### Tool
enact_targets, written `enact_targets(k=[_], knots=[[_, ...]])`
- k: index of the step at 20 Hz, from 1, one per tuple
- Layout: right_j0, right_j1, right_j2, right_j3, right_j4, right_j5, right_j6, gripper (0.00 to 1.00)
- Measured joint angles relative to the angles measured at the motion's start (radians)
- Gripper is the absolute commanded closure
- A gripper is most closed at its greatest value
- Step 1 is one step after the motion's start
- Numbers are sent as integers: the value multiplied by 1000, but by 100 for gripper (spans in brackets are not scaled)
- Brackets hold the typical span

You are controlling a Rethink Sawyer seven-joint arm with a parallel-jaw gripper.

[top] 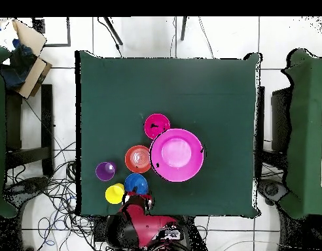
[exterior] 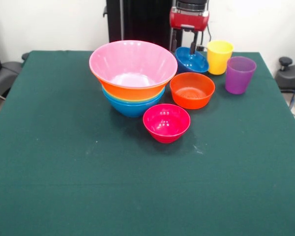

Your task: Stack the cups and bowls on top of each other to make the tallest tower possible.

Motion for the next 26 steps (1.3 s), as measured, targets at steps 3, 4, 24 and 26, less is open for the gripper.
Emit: enact_targets(k=[3,4,24,26], knots=[[0,11,0,0,0,0,0,0],[0,20,0,0,0,0,0,0],[-15,189,0,-12,1,-30,0,0],[-15,194,0,-12,1,-30,0,0]])
